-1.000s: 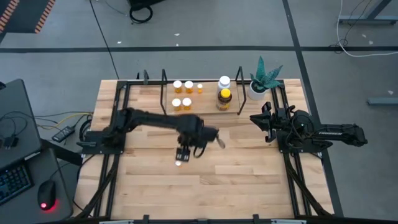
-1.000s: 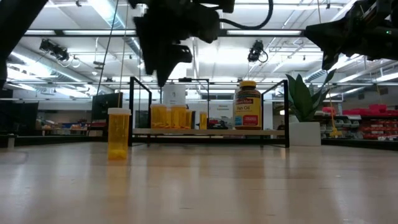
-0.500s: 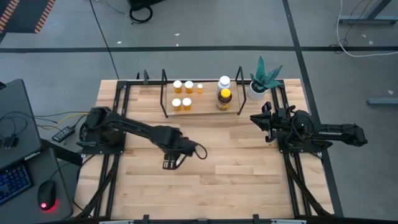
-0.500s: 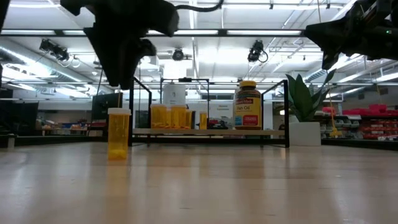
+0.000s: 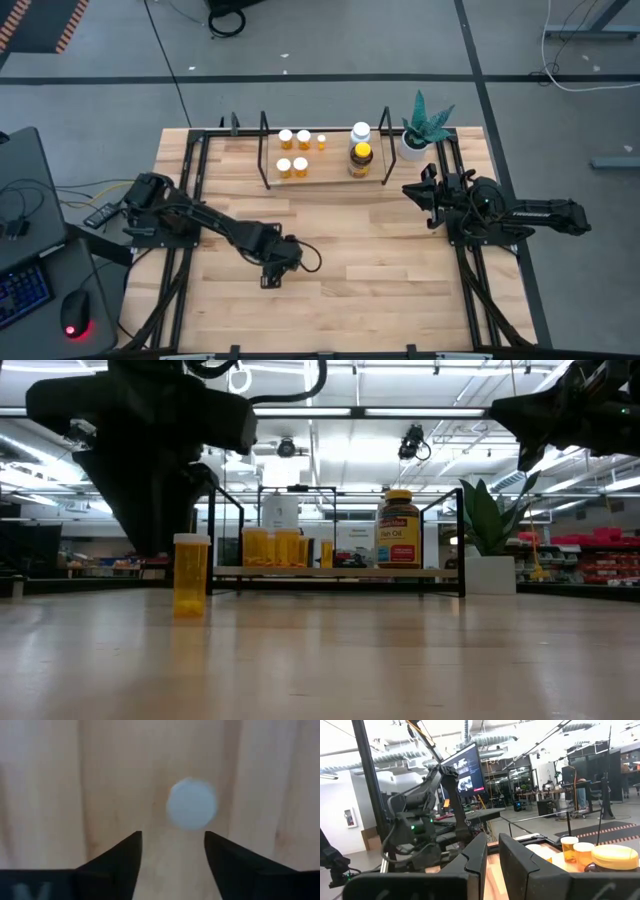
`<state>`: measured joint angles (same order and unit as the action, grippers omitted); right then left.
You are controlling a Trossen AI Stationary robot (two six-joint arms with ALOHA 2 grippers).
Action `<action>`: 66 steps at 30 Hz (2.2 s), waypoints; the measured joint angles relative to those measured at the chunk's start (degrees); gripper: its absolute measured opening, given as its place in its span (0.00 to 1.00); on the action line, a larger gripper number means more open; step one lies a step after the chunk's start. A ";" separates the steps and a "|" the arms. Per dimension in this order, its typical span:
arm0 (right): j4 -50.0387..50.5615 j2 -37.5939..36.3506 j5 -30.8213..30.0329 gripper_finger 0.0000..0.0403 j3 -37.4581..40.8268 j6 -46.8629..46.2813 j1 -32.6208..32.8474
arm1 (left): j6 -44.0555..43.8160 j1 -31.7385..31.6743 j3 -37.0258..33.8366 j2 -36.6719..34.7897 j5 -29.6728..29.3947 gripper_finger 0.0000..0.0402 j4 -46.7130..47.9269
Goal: Pick and place medicine bottles onto shelf by color
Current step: Put the small orange pill bottle on the shelf
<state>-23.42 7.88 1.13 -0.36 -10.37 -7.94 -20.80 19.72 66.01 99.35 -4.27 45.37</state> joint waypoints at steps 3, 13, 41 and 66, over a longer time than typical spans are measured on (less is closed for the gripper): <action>-0.11 0.00 0.00 0.14 0.00 -0.01 0.00 | -0.04 0.38 -1.04 0.00 0.26 0.63 -3.36; -0.55 -0.02 0.00 0.14 -0.01 0.00 -0.01 | -1.49 0.41 -4.39 0.00 0.43 0.71 -13.33; -0.50 0.00 0.00 0.14 0.00 0.00 -0.01 | -1.00 -0.04 -6.42 0.00 -1.49 0.31 -17.23; -0.48 0.00 0.00 0.14 -0.01 -0.02 0.00 | 18.76 -20.70 12.84 0.02 -1.51 0.28 -15.65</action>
<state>-23.90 7.88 1.13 -0.37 -10.39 -7.93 -2.05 -0.98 78.85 99.37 -5.78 29.72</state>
